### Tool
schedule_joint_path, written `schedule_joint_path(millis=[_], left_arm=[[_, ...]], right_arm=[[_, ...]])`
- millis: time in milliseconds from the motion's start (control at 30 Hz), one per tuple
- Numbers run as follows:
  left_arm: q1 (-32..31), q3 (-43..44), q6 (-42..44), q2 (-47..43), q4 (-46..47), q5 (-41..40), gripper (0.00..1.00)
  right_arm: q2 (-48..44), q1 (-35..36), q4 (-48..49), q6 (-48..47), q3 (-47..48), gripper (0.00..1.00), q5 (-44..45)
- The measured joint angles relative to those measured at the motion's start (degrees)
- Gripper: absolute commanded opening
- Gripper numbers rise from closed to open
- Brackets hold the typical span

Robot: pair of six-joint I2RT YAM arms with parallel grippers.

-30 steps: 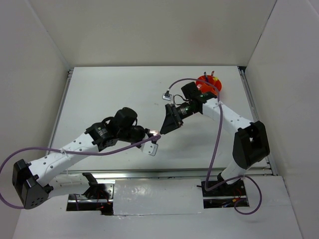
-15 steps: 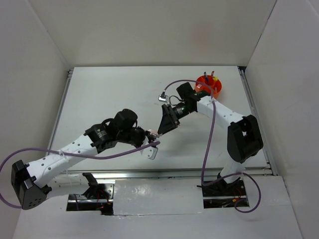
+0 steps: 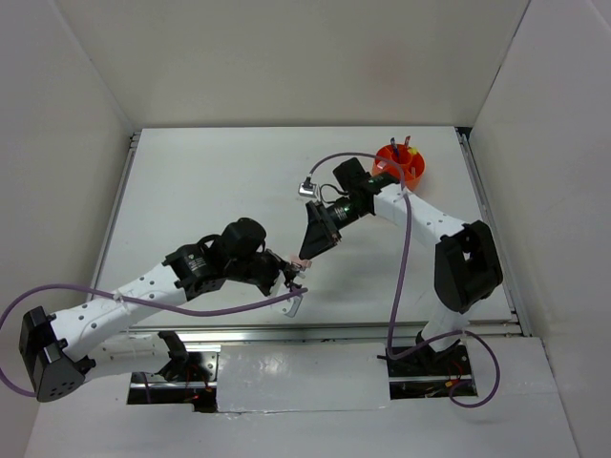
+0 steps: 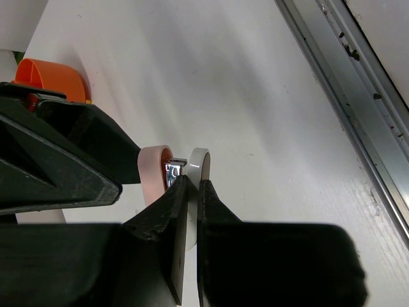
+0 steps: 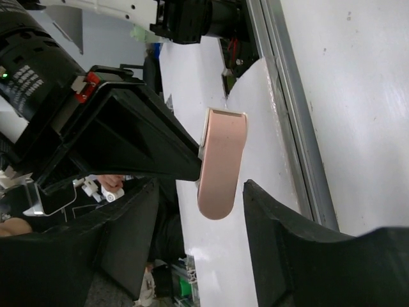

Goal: Sort the stationery into containers
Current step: Place the stapler in the storage box.

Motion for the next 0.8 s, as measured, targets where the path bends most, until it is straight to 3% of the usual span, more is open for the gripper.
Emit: schedule_joint_path(millis=[133,200,400,533,600,633,700,733,800], left_arm=[[0.0,0.0,0.3,0.0,0.4,-0.3,0.0],[0.0,0.0,0.9,0.0,0.3,-0.3,0.0],[0.0,0.0,1.2,0.0,0.3,-0.7,0.0],[-0.3,0.0,1.2,0.0,0.2,-0.8,0.0],[-0.3,0.0,1.2,0.0,0.2,-0.9,0.15],[-0.3,0.0,1.2,0.0,0.3,-0.9,0.31],[-0.4,0.0,1.2,0.0,0.5,-1.3,0.92],[-0.5,-0.2,0.0,-0.1,-1.2,-0.9,0.99],[-1.1,-1.1,-0.7,-0.5,-2.0,-1.7,0.99]], right_arm=[[0.4,1.3,-0.5,0.0,0.0,0.65,2.1],[1.1,1.7,-0.8,-0.1,0.0,0.62,2.8],[2.5,1.9,-1.4,-0.2,0.0,0.4,3.0],[2.5,1.9,-1.7,0.1,0.0,0.19,2.0],[2.5,1.9,-1.7,-0.3,0.0,0.09,1.8],[2.5,1.9,-1.7,-0.6,0.0,0.07,1.7],[2.5,1.7,-1.8,-1.4,0.1,0.01,1.7],[2.5,1.3,-2.0,-1.7,0.2,0.0,1.6],[2.5,-0.2,-2.7,-3.2,0.8,0.0,2.3]])
